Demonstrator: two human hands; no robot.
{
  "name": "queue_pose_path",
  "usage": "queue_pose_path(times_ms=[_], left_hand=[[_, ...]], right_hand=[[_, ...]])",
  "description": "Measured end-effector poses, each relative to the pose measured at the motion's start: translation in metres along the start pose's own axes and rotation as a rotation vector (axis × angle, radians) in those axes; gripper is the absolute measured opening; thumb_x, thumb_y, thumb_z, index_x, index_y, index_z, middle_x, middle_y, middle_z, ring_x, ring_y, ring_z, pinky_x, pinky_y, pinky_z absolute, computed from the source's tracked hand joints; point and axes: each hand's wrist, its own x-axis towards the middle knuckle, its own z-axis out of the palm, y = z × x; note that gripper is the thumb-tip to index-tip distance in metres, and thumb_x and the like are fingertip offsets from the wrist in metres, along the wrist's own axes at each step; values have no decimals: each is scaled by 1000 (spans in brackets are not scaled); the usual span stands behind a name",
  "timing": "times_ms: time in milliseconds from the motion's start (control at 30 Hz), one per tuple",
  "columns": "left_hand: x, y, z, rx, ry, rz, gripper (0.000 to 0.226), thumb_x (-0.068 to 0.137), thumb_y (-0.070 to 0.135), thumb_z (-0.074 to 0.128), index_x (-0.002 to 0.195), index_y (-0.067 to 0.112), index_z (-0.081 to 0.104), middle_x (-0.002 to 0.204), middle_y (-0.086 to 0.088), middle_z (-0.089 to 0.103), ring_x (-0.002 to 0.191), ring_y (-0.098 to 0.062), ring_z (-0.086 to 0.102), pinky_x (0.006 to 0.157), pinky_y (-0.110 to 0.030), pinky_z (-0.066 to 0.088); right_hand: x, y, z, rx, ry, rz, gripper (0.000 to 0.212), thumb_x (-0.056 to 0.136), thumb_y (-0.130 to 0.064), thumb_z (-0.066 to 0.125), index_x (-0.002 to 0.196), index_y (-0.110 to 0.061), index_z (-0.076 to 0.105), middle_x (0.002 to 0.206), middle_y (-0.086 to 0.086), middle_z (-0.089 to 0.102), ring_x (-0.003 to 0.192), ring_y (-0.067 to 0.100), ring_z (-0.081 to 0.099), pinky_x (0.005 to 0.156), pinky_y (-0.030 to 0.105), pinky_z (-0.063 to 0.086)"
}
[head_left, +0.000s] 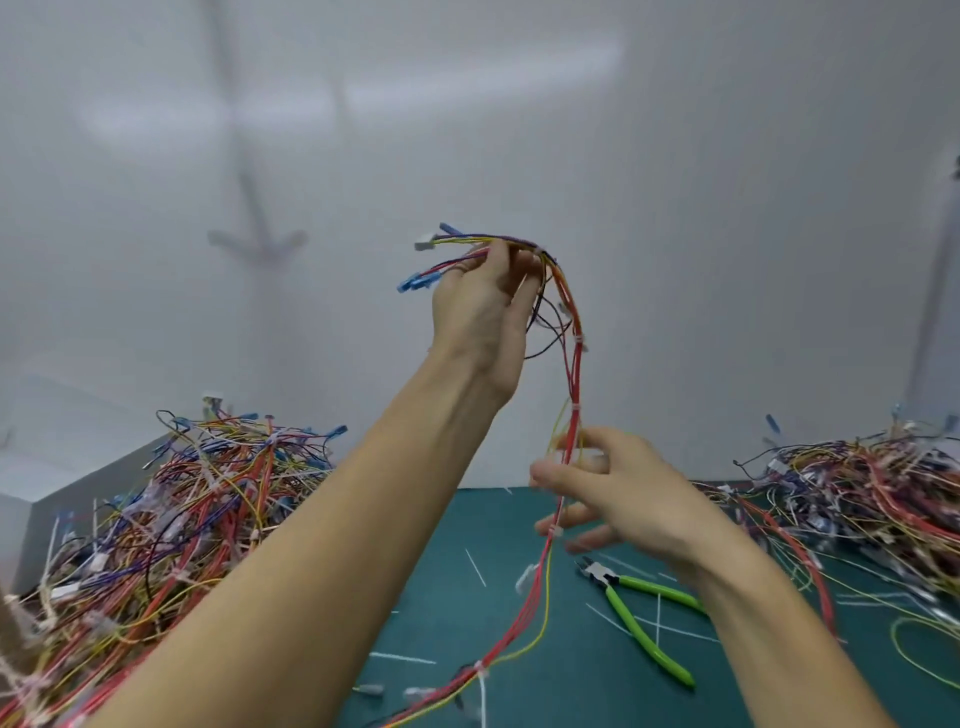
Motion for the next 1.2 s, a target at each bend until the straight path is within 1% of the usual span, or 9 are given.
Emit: queue_pose_path(times_ms=[100,200,367,533,800,900,1033,1133,1200], left_hand=[[1,-1,2,-47,-5,-5,26,103,4,43,80,2,55,74,-7,56,72,-13,56,90,-27,50],[3,1,-3,-33,-75,-15,22,102,4,46,84,2,57,76,-7,61,72,-13,63,88,-26,55],[7,18,-19,129,-94,-80,10,97,7,57,89,4,62,77,-4,65,62,-12,65,65,-23,59],[10,22,-40,412,-108,-153,9,94,20,63,86,19,68,86,6,70,61,-6,59,63,-21,53],[8,11,-45,654,-192,-35,10,98,11,56,93,10,65,91,-3,69,90,-17,67,99,-39,51],[6,10,-46,805,-236,-2,10,97,11,58,96,7,68,93,-4,73,91,-19,71,101,-39,51],[2,13,-48,869,-361,7,11,95,11,61,95,8,71,90,-3,75,93,-20,73,100,-40,52],[-4,12,-45,849,-469,-14,9,93,9,62,97,6,71,94,-8,73,89,-18,71,99,-39,53],[-7,10,-45,846,-501,-16,9,91,6,64,97,4,71,94,-11,71,88,-19,70,99,-39,53]], right_hand=[[1,2,7,19,-56,-62,5,92,-11,65,95,-7,67,89,10,76,65,26,74,50,27,56],[7,8,0,-59,227,-113,12,89,-1,64,82,-9,69,80,13,73,55,25,72,45,22,53],[14,22,-37,-317,702,-268,14,92,-9,66,86,-19,74,72,3,71,60,28,70,65,49,61],[3,18,-52,-418,954,-406,15,94,-20,66,99,-25,79,67,6,72,59,27,67,62,45,57],[0,10,-35,-757,280,5,26,94,-14,59,120,-17,62,108,3,68,102,24,64,88,37,52],[-1,5,-29,-858,304,32,34,98,-23,48,129,-12,41,112,9,56,97,27,57,85,41,48],[-2,2,-22,-754,378,-139,87,91,-59,55,157,-22,12,159,-1,27,144,24,27,112,40,31],[2,1,-11,-397,405,-374,43,87,-55,63,124,-34,62,119,-17,67,112,-1,56,88,5,37],[5,3,-4,-271,444,-429,19,89,-45,66,93,-28,70,86,-16,74,83,-1,67,74,8,46]])
